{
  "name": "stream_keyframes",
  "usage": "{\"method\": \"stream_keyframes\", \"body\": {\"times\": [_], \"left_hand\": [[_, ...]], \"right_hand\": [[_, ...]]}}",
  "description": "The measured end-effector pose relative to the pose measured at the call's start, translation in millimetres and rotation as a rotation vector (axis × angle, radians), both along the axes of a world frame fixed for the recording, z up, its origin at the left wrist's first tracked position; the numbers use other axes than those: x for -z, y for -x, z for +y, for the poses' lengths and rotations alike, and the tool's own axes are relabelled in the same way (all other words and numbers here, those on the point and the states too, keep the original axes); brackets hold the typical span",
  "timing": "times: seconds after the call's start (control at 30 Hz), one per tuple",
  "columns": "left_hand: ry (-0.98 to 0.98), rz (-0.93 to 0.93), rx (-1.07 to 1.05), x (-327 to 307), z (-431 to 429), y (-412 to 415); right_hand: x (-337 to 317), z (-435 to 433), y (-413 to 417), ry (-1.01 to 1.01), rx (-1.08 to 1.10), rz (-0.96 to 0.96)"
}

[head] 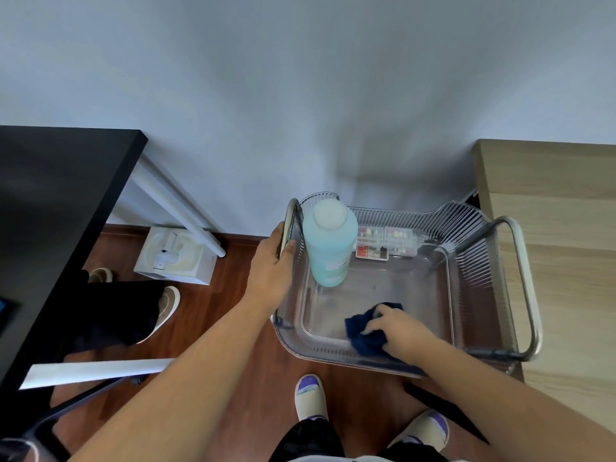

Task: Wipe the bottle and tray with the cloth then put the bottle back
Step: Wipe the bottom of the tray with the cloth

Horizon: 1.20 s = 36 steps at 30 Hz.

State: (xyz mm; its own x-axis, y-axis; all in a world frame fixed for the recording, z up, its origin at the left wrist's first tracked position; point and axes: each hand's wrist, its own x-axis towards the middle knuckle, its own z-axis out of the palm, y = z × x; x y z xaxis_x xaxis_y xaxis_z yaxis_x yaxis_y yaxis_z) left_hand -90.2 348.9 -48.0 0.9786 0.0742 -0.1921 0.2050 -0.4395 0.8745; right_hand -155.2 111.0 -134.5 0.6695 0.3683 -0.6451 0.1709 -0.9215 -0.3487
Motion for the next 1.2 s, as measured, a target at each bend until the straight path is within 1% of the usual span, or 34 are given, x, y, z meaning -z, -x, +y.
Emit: {"method": "stream_keyframes", "body": {"times": [0.07,0.13,0.2,0.33,0.47,0.57,0.67,0.73,0.8,0.93,1.07,1.2], "left_hand": [[-0.006,0.002,-0.002,1,0,0],[-0.007,-0.003,-0.006,1,0,1],[-0.01,-0.01,-0.014,2,1,2],[-0.022,0.003,-0.022,6,2,1],[-0.01,-0.019,-0.006,1,1,1],[0.0,-0.012,-0.014,4,1,1],[-0.007,-0.024,-0.037,6,0,1],[-0.026,-0.045,-0.044,6,-1,2],[-0.051,-0.071,-0.052,6,-2,2],[-0.087,-0.081,-0.035,7,-1,0],[-0.056,-0.082,-0.012,11,1,-2],[-0.058,-0.01,-0.017,11,2,-1]], "right_hand": [[1,-38,8,0.067,0.091,-0.031],[0,-56,14,0.118,0.147,-0.046],[1,-52,15,0.135,0.123,-0.061],[6,-18,-4,0.11,0.096,-0.118],[6,-3,-36,0.134,0.162,-0.147],[2,-30,-44,0.199,0.243,-0.175],[-6,-64,-38,0.321,0.365,-0.144],[-9,-69,-28,0.375,0.369,-0.083],[-7,-62,-15,0.401,0.326,-0.029],[-8,-43,5,0.335,0.297,0.07],[-16,-8,7,0.266,0.241,0.085],[-16,44,-3,0.138,0.197,0.101]]}}
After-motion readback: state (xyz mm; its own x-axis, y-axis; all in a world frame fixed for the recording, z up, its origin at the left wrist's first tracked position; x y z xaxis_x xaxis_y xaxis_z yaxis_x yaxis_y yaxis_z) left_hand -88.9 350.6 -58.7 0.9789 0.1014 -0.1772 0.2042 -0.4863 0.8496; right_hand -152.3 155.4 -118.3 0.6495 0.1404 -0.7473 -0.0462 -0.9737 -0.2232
